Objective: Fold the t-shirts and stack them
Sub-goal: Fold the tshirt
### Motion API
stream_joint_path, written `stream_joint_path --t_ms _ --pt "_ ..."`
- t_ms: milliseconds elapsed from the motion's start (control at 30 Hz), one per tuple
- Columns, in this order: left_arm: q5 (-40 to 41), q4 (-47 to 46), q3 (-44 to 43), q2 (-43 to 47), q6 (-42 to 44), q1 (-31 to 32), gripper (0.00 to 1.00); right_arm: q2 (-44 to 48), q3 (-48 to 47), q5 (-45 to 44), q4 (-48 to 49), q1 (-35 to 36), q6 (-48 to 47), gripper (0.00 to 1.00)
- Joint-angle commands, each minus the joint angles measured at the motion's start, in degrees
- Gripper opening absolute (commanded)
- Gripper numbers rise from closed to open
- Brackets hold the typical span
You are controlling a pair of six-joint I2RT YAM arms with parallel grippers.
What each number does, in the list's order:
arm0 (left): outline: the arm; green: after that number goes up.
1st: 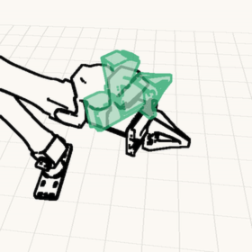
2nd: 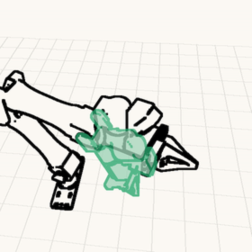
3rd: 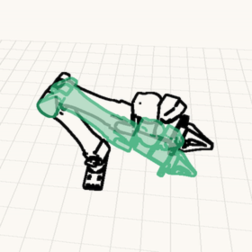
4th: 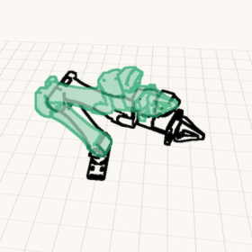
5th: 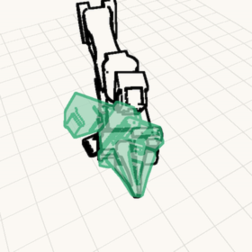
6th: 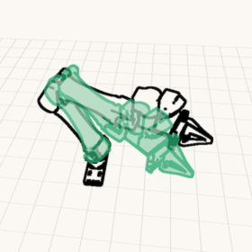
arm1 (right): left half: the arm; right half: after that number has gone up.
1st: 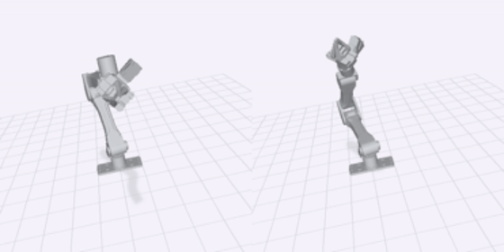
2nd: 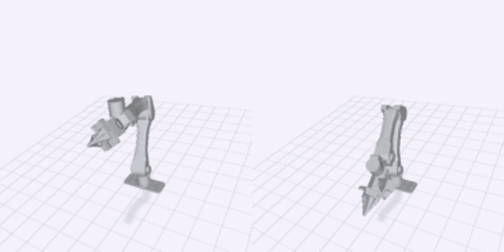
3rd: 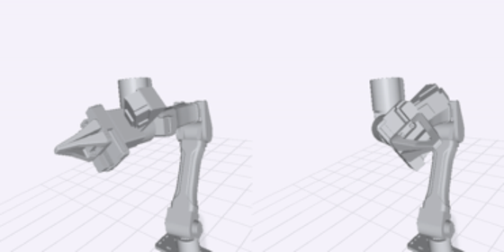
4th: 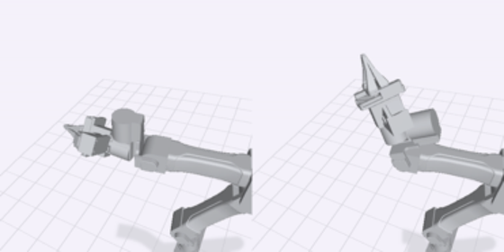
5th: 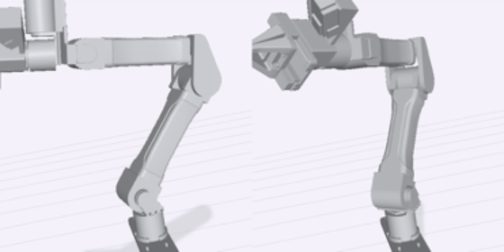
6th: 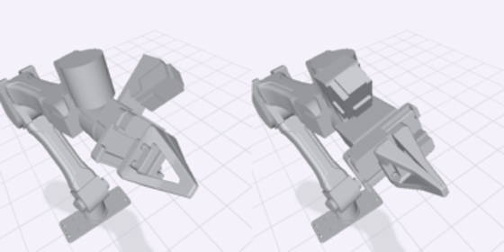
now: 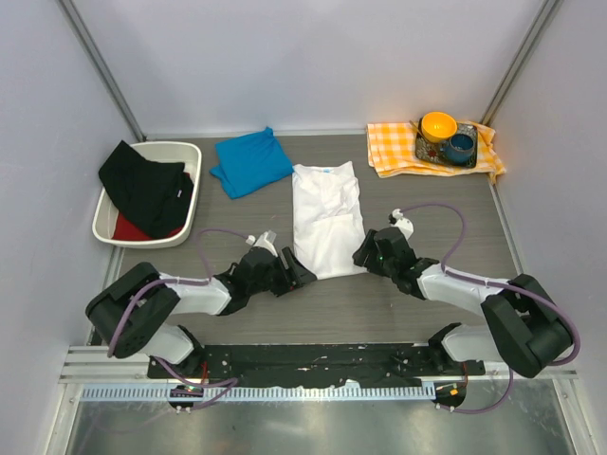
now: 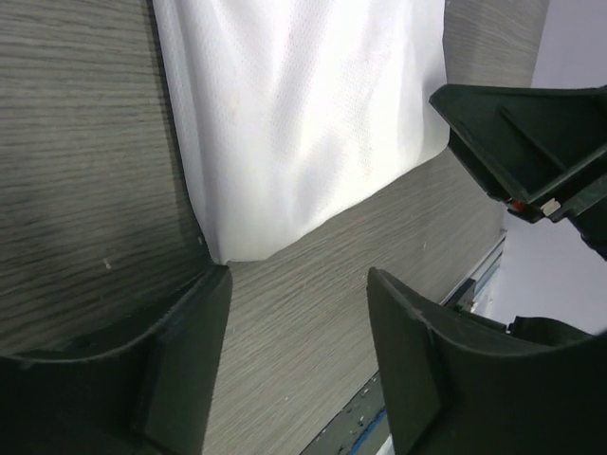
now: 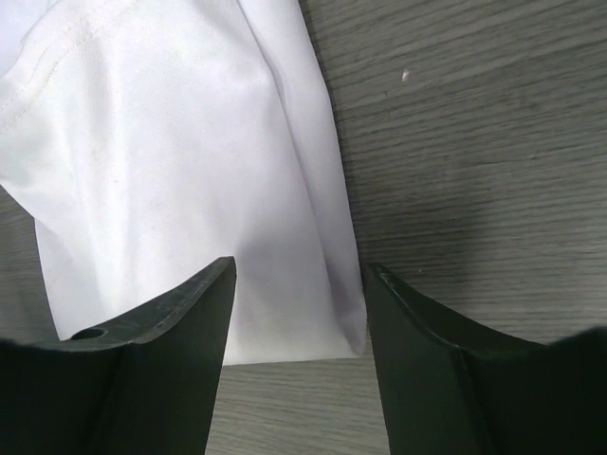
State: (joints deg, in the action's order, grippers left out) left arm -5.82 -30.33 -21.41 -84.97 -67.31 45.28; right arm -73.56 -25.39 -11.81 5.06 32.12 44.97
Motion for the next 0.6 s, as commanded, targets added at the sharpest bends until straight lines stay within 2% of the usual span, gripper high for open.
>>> stream_joint_path --t_ms 0,33,133,233,367,433,467,567 --pt "4.5 18.4 2.3 3.0 2.8 0.2 0.71 -1.7 -0.7 2.1 2.5 -0.1 1.4 0.57" --pt "4.9 21.6 1.9 3.8 3.1 0.2 0.78 -1.7 -0.5 2.2 2.5 -0.1 1.4 0.55" --pt "7.5 26.4 0.4 6.2 4.5 0.2 0.84 -1.0 -0.1 2.5 2.1 -0.1 1.4 0.47" --pt "7.8 28.1 -1.1 5.0 5.3 0.2 0.84 0.1 0.3 2.5 1.7 -0.1 1.3 0.39" --pt "7.1 25.1 -1.5 0.4 5.3 0.2 0.84 0.9 0.5 2.2 0.9 -0.1 1.2 0.27" --pt "7.0 22.7 -1.6 -3.0 5.1 0.2 0.83 1.1 0.6 2.0 0.4 -0.1 1.0 0.14" --pt "6.8 22.0 -1.6 -4.1 5.1 0.2 0.83 1.2 0.6 2.0 0.1 -0.1 0.8 0.01" --pt "6.9 19.5 -1.6 -7.9 4.8 0.2 0.82 2.2 0.6 1.7 -0.8 -0.1 0.7 0.01"
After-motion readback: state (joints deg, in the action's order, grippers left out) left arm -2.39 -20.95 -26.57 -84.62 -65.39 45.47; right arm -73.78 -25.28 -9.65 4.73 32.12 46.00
